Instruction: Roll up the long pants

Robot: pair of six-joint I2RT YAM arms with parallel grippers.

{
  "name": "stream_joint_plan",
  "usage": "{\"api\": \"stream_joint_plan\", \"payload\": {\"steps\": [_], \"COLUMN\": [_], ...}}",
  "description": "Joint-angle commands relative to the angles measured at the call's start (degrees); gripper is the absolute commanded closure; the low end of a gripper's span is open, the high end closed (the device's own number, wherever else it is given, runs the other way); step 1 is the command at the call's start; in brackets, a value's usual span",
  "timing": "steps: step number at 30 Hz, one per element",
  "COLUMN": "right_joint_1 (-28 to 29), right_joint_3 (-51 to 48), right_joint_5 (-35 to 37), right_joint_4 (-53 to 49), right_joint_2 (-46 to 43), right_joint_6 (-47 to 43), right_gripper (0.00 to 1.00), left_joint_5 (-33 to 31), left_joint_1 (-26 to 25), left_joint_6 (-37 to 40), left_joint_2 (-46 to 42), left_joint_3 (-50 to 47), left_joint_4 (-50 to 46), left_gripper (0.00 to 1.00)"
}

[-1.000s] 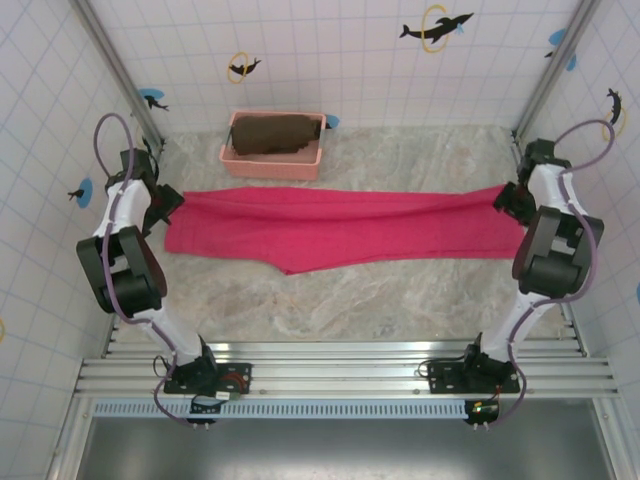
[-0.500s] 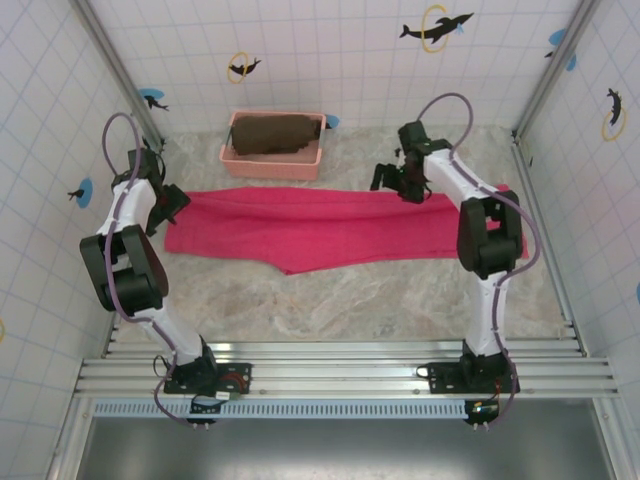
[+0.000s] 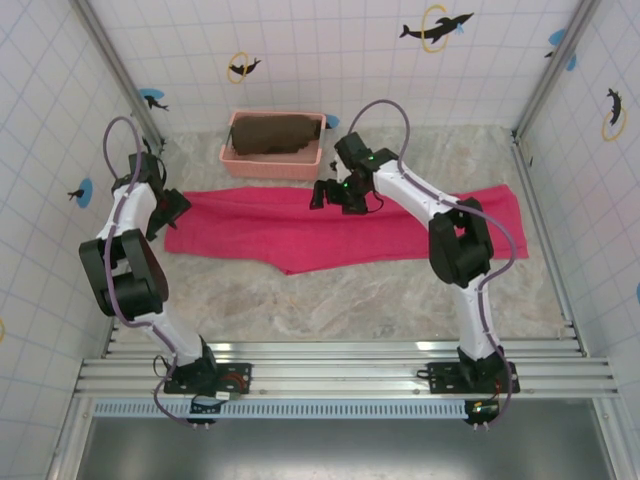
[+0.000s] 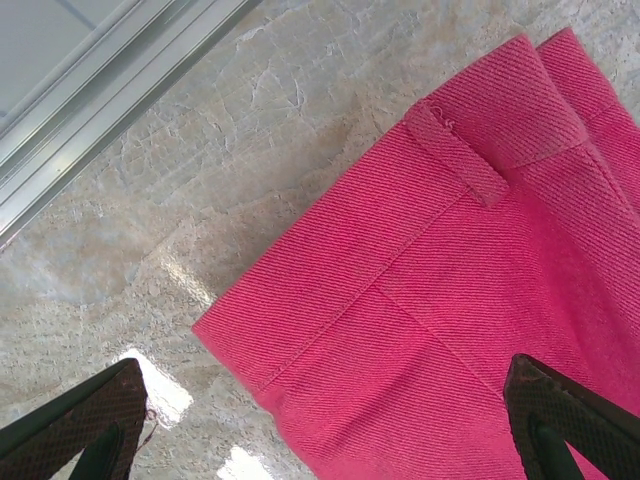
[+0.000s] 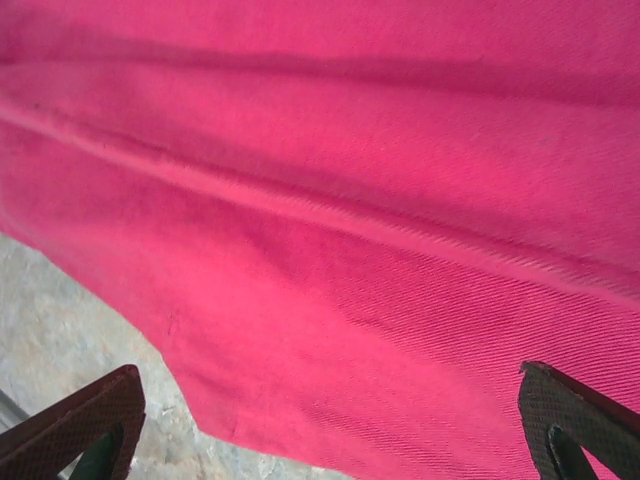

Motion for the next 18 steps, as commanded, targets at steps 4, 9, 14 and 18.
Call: {"api": "stream_joint_plan", "payload": {"steps": [4, 9, 14, 18], "right_joint_1": [1.6, 1.9, 1.8, 1.6], "right_joint_3": [-1.7, -0.7, 1.9, 7.6], "right_joint_5": [-1.9, -2.1, -1.8, -1.2], "right_joint_4": [0.9, 1.5, 1.4, 0.1], "right_joint_2": [4.0, 6.1, 9.2, 13.1], "right_joint_6": [1.8, 2.0, 1.7, 0.8], "right_gripper": [0.01, 0.01, 0.01, 0.01], "left_joint_5": [-1.2, -1.2, -0.9, -0.9], "left_joint_1": [0.0, 0.0, 0.0, 0.0], "left_joint_6": [2.6, 3.0, 3.0, 3.5], "left_joint_2": [-1.7, -1.3, -0.6, 0.0], "left_joint_3": [0.4, 2.8, 3.0, 3.7], "left_joint_4": [-3.0, -3.3, -3.2, -3.2], "left_gripper": [0.06, 0.06, 0.06, 0.06]}}
